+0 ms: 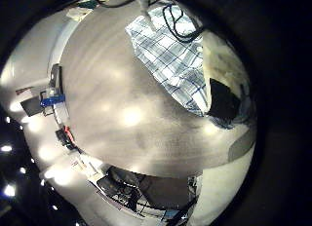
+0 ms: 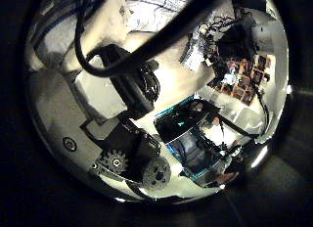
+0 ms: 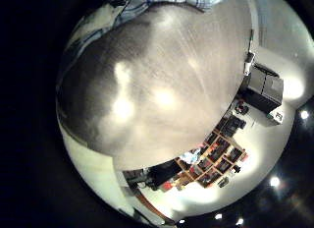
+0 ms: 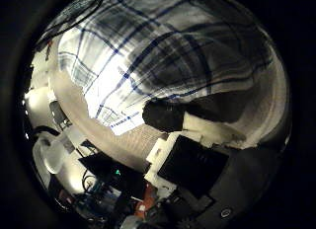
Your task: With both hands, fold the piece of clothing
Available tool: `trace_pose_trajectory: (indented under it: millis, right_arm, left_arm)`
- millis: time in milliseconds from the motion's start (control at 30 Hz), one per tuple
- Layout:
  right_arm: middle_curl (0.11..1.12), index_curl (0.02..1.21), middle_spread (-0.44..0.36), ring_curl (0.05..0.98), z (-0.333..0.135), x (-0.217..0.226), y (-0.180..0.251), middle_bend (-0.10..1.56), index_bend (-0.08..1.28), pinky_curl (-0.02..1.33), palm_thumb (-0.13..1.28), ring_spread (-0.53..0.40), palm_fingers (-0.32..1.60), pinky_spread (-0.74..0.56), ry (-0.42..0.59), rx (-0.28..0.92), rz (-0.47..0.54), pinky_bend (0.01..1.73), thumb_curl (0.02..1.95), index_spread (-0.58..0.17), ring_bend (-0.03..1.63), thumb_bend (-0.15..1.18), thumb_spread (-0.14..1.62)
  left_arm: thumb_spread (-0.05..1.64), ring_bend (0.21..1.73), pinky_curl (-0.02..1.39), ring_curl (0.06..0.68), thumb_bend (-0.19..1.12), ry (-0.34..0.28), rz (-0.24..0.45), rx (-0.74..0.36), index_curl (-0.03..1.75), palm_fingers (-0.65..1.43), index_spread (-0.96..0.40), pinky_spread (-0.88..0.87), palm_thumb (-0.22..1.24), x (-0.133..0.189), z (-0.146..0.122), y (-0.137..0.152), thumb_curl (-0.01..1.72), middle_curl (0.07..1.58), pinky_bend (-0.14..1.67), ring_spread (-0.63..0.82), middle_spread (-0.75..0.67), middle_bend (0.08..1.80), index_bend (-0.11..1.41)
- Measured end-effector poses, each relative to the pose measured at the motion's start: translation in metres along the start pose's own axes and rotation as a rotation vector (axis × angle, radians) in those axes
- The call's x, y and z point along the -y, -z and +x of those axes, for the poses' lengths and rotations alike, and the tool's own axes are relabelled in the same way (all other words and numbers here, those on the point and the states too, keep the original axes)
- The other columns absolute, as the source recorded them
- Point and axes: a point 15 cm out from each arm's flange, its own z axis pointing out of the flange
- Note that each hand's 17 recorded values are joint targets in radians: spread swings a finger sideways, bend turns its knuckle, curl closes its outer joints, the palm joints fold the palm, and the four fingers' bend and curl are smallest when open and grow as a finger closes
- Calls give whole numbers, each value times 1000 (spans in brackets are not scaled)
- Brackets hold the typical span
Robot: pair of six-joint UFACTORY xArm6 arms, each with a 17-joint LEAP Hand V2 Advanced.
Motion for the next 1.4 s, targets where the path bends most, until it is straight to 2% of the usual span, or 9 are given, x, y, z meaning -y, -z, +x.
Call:
trace_pose_trajectory:
  millis: [33,133,233,433,600,700,867,1100,1400]
  right_arm:
    - [846,577,-322,575,2,1,6,1044,904,425,806,-276,1127,-210,-6,2,31,1487,409,-425,1351,53,1043]
    - [878,654,-295,601,11,-5,16,1114,1021,450,885,-262,1119,-185,-33,10,81,1493,440,-393,1372,80,1080]
    - [905,724,-262,633,27,-20,24,1187,1111,483,955,-249,1093,-167,-70,20,81,1501,483,-351,1405,97,1103]
    - [918,784,-218,676,56,-69,47,1251,1167,545,985,-223,1054,-133,-127,29,36,1506,540,-303,1430,72,1110]
    - [915,809,-193,700,75,-96,81,1274,1178,597,995,-219,1045,-116,-180,34,109,1491,578,-280,1440,45,1109]
    - [911,817,-183,709,75,-109,95,1282,1179,624,997,-218,1043,-114,-195,56,119,1483,596,-272,1440,31,1111]
    - [899,830,-167,723,86,-107,144,1295,1175,680,1003,-216,1046,-113,-213,72,201,1456,629,-261,1434,3,1110]
    - [888,840,-157,735,85,-98,168,1308,1170,748,1009,-215,1051,-115,-214,101,247,1414,660,-253,1427,-10,1101]
    - [867,851,-147,748,102,-35,206,1321,1164,847,1005,-212,1061,-124,-227,123,300,1348,688,-249,1424,-11,1097]
  left_arm:
    - [1445,1363,1042,544,-5,-2,3,0,1097,1012,-692,-744,564,-1,0,1,345,850,765,-426,-482,1092,644]
    - [1447,1363,1050,546,-5,-8,7,-2,1106,1010,-698,-753,562,-5,0,5,345,853,751,-427,-486,1083,636]
    - [1447,1361,1057,546,-5,-19,16,-12,1115,1013,-703,-762,562,-8,4,10,345,856,740,-427,-486,1075,628]
    - [1443,1355,1070,546,-6,-40,41,-21,1132,1018,-705,-779,555,-24,10,21,343,863,723,-428,-489,1064,605]
    - [1442,1347,1078,545,-6,-60,39,-21,1141,1024,-708,-790,542,-50,19,17,345,869,707,-428,-492,1054,587]
    - [1442,1342,1082,544,-5,-78,45,-21,1145,1029,-710,-796,540,-64,27,20,346,870,697,-428,-495,1044,578]
    - [1440,1328,1085,541,-4,-90,71,-15,1150,1046,-716,-802,544,-80,34,34,347,871,692,-429,-501,1026,564]
    - [1431,1315,1079,539,-5,-90,107,-5,1153,1069,-725,-815,541,-90,35,49,347,874,688,-427,-505,1011,547]
    - [1418,1306,1065,537,-6,-32,122,-15,1156,1091,-734,-827,538,-70,4,60,353,875,701,-439,-513,1006,541]
